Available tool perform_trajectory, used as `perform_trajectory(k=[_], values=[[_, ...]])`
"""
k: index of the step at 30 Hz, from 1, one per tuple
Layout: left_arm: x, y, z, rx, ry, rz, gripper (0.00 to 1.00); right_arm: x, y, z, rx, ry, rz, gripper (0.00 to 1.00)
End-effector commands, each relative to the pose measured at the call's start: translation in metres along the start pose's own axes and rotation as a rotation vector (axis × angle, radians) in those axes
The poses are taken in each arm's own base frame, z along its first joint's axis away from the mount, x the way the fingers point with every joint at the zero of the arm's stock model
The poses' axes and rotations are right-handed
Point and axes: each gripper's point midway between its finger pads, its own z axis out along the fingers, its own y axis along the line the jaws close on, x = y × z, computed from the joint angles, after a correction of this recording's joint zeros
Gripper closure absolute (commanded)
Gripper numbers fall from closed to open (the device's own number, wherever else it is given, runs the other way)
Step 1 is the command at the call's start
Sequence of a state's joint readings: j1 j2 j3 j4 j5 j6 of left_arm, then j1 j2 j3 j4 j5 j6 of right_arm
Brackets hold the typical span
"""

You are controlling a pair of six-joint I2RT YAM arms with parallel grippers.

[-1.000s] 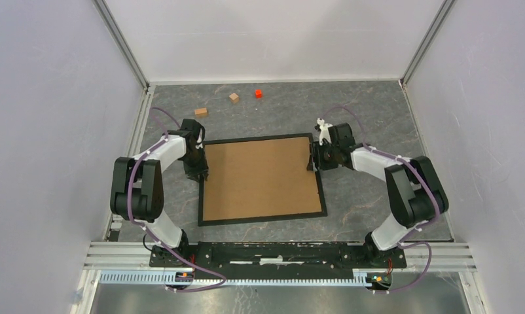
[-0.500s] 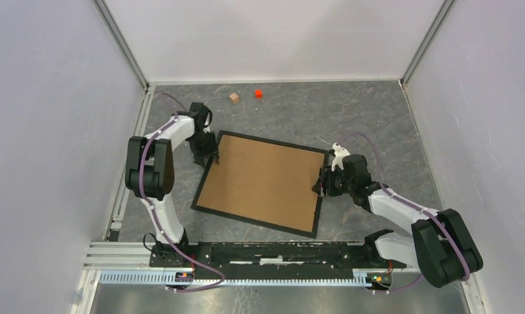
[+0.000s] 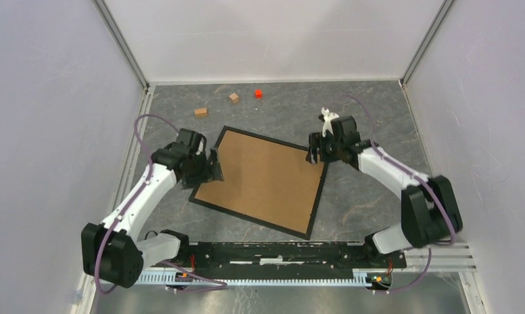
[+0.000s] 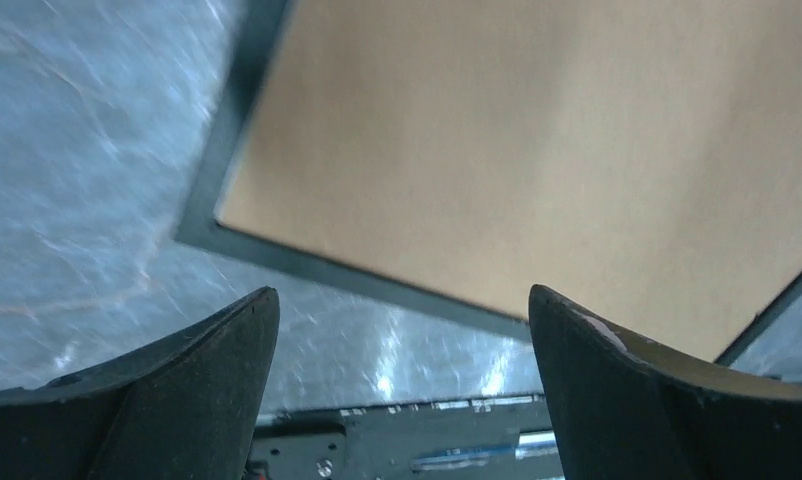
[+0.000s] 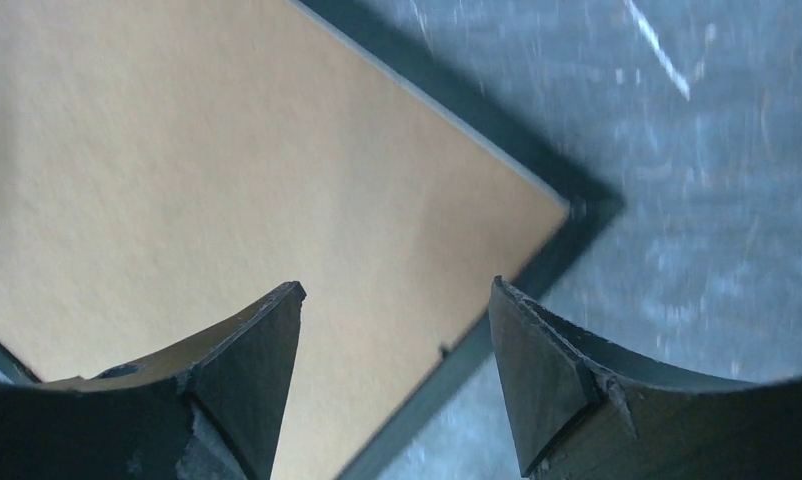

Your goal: Put the photo into the frame

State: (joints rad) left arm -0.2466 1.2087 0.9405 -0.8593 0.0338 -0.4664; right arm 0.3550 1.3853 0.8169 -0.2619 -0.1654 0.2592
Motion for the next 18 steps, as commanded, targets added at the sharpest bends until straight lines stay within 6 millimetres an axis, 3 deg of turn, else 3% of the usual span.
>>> perform_trajectory(k=[1,5,8,12,18], values=[[0.053,-0.011,-0.007,0.012,0.065,-0.087,0.00,-0.043,0.007,0.024,-0.033,-0.001,-0.019,0.26],[0.092,-0.032,-0.008,0.093,0.099,-0.214,0.02,-0.062,0.013,0.047,-0.092,0.005,-0.013,0.26],[0.111,-0.048,0.007,0.191,0.153,-0.338,0.15,-0.061,0.021,0.066,-0.175,0.036,-0.003,0.29],[0.113,-0.057,0.025,0.187,0.171,-0.345,0.17,-0.050,0.031,0.082,-0.259,0.065,0.007,0.29],[0.094,-0.073,0.047,0.227,0.084,-0.329,0.10,-0.028,0.022,0.090,-0.244,0.116,0.000,0.33]])
